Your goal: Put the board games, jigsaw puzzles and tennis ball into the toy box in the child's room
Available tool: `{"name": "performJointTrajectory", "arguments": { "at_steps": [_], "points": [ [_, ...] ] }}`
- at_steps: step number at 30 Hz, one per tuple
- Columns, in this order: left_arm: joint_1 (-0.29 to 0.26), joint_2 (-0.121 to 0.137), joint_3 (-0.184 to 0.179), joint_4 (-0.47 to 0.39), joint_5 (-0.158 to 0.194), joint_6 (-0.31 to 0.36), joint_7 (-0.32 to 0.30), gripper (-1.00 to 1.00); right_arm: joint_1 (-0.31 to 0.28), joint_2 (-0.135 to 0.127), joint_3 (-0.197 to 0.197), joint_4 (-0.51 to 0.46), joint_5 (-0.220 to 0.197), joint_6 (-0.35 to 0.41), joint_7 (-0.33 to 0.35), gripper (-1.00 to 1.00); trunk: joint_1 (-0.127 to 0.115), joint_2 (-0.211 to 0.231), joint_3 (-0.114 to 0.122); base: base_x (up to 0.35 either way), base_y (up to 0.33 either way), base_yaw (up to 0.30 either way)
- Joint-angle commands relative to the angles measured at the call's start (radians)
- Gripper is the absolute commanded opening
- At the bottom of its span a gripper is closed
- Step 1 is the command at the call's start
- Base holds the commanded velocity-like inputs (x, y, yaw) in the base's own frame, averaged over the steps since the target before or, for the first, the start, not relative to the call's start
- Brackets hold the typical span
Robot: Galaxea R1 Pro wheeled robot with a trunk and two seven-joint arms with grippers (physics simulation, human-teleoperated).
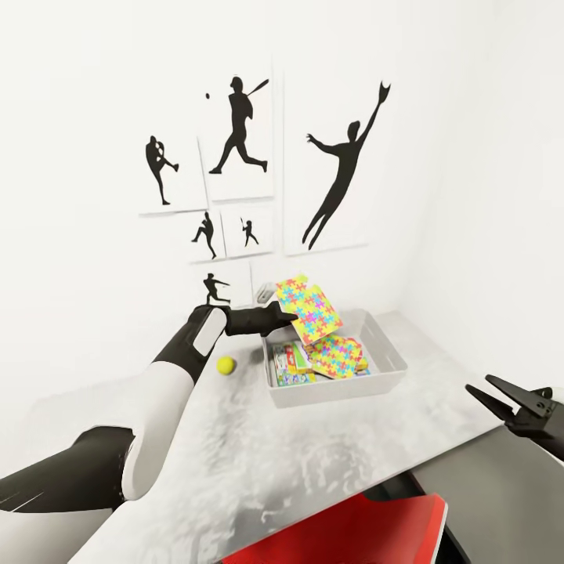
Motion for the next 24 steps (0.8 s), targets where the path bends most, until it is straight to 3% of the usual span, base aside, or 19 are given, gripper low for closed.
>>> {"name": "performJointTrajectory", "arguments": {
  "at_steps": [1,10,24],
  "points": [
    [-0.001,0.000,0.001,0.000,0.001,0.003,-0.002,-1.00,-0.001,0.000,-0.001,0.000,0.003,0.003,0.004,1.00,0.001,-0.002,-0.004,0.000,0.000,0.000],
    [-0.001,0.000,-0.002,0.001,0.000,-0.012,-0.002,-1.00,-0.001,-0.003,-0.007,0.005,0.048,0.002,0.004,1.00,0.001,-0.002,-0.019,0.000,0.000,0.000],
    [-0.001,0.000,-0.002,-0.004,0.001,-0.008,-0.002,-1.00,-0.001,-0.002,-0.025,0.012,0.053,0.002,0.005,1.00,0.001,-0.002,-0.042,0.000,0.000,0.000]
  ]
}}
